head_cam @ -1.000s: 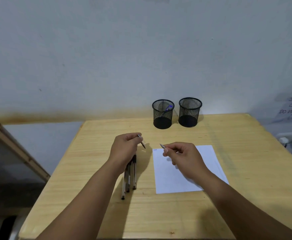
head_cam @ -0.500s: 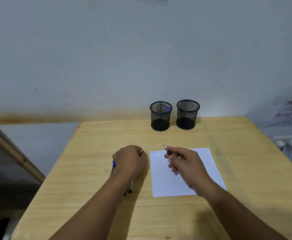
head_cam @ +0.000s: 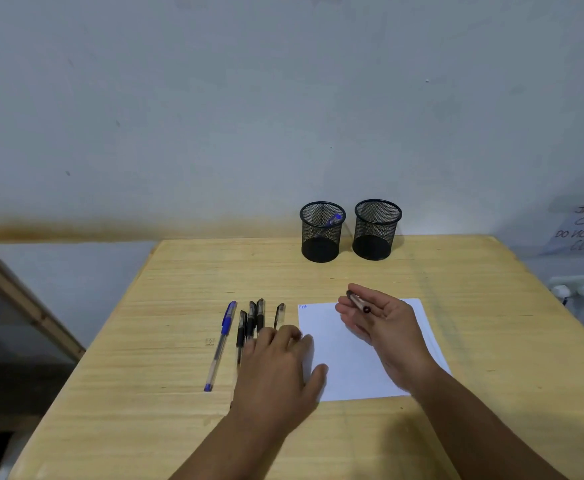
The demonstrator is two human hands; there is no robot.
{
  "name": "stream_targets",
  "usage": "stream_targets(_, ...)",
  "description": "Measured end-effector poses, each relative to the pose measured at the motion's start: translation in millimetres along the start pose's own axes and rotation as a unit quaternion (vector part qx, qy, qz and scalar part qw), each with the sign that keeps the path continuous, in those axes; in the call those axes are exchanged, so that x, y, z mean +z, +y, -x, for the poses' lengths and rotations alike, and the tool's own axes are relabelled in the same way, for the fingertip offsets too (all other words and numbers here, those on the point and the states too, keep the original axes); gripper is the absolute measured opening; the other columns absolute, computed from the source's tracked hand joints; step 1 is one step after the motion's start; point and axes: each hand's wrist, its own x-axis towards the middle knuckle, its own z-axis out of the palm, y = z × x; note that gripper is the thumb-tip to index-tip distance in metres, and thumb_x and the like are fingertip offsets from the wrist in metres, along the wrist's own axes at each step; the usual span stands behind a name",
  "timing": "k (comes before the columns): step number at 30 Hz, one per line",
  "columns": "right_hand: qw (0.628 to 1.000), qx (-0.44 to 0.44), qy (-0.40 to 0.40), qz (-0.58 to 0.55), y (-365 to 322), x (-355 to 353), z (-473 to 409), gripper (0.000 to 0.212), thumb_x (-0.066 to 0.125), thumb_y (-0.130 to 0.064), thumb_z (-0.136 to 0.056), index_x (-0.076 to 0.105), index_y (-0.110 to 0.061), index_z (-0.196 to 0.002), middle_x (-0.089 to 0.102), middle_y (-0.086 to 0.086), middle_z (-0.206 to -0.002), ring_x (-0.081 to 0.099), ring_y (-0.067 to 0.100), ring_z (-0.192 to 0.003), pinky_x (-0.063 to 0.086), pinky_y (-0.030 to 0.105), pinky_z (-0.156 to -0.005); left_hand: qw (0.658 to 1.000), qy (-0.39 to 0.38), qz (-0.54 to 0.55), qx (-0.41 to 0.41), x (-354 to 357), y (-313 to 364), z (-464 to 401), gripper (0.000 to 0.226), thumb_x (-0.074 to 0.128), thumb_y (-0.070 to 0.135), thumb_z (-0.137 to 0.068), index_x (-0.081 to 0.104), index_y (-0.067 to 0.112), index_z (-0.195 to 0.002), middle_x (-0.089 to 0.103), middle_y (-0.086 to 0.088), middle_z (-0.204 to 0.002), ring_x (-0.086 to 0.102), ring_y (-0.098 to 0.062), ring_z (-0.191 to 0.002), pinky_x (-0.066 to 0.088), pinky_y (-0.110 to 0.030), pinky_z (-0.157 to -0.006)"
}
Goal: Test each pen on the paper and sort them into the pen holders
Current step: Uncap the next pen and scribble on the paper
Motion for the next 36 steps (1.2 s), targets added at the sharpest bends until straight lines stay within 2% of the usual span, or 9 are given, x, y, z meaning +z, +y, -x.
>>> stream_targets(3,0.997,-0.048,-0.008,0.057,4,1,-1,0.037,0.077,-0.010,-0.083,0.069,-0.013,-0.118,0.077,0.004,-0.103,0.072,0.017,-0.103,0.055,0.034,-0.091,1.000,0.023,0.006,0.005,7,0,4,0.041,0.043,0.056,-0.086,0.062,0.029,-0.110,0.060,0.013,-0.117,0.050,-0.018,-0.104,0.042,-0.038,-0.085)
stream_targets(7,0.990,-0.054,0.062,0.118,6,16,-12,0.014,0.068,-0.018,-0.091,0.073,-0.015,-0.104,0.077,0.001,-0.086,0.074,0.014,-0.082,0.060,0.025,-0.075,1.000,0.026,0.012,0.009,9,0,5,0.041,0.044,0.056,-0.087,0.061,0.028,-0.112,0.059,0.016,-0.119,0.050,-0.015,-0.104,0.044,-0.036,-0.083)
stream_targets(9,0.984,-0.062,0.068,0.155,8,23,-20,0.010,0.068,-0.022,-0.091,0.074,-0.022,-0.099,0.077,-0.004,-0.086,0.073,0.011,-0.082,0.060,0.027,-0.079,1.000,0.026,0.011,0.010,9,0,5,0.040,0.046,0.057,-0.087,0.062,0.028,-0.110,0.060,0.016,-0.118,0.050,-0.016,-0.103,0.045,-0.036,-0.081)
stream_targets(12,0.980,-0.069,0.064,0.178,11,30,-28,0.010,0.071,-0.012,-0.087,0.073,-0.021,-0.092,0.077,-0.003,-0.084,0.074,0.010,-0.082,0.060,0.033,-0.085,1.000,0.028,0.011,0.008,9,0,4,0.039,0.048,0.057,-0.084,0.062,0.028,-0.107,0.061,0.016,-0.115,0.052,-0.016,-0.100,0.046,-0.037,-0.079)
stream_targets(15,0.972,-0.086,0.069,0.207,10,35,-35,0.012,0.073,-0.007,-0.084,0.071,-0.018,-0.088,0.077,-0.003,-0.082,0.074,0.007,-0.078,0.059,0.030,-0.083,0.999,0.031,0.013,0.007,8,1,3,0.037,0.049,0.057,-0.083,0.062,0.029,-0.103,0.061,0.016,-0.113,0.052,-0.016,-0.097,0.045,-0.037,-0.077)
stream_targets(20,0.950,-0.100,0.074,0.287,23,36,-35,0.010,0.075,-0.016,-0.084,0.069,-0.023,-0.087,0.074,-0.010,-0.081,0.070,-0.001,-0.075,0.058,0.024,-0.078,1.000,0.019,0.024,0.000,7,1,2,0.038,0.050,0.058,-0.082,0.062,0.029,-0.103,0.061,0.016,-0.111,0.051,-0.016,-0.095,0.044,-0.037,-0.076)
stream_targets(28,0.924,-0.155,0.079,0.340,29,35,-39,0.011,0.073,-0.020,-0.087,0.063,-0.016,-0.085,0.074,0.000,-0.076,0.072,0.015,-0.072,0.060,0.042,-0.075,1.000,-0.002,0.022,-0.006,4,2,-1,0.043,0.048,0.059,-0.081,0.061,0.029,-0.110,0.060,0.015,-0.114,0.050,-0.019,-0.099,0.042,-0.038,-0.079)
stream_targets(32,0.911,-0.182,0.068,0.364,29,35,-41,0.012,0.073,-0.018,-0.087,0.063,-0.012,-0.086,0.073,0.003,-0.073,0.072,0.017,-0.070,0.060,0.041,-0.072,0.999,0.009,0.034,0.000,5,0,-1,0.040,0.050,0.057,-0.081,0.061,0.029,-0.108,0.060,0.016,-0.112,0.051,-0.019,-0.097,0.041,-0.037,-0.075)
stream_targets(36,0.914,-0.168,0.075,0.363,27,36,-47,0.013,0.071,-0.023,-0.088,0.060,-0.020,-0.084,0.073,0.000,-0.075,0.072,0.017,-0.072,0.059,0.042,-0.074,0.999,0.028,0.042,0.011,6,-2,-1,0.040,0.055,0.054,-0.080,0.064,0.027,-0.107,0.060,0.014,-0.112,0.053,-0.020,-0.095,0.041,-0.037,-0.074)
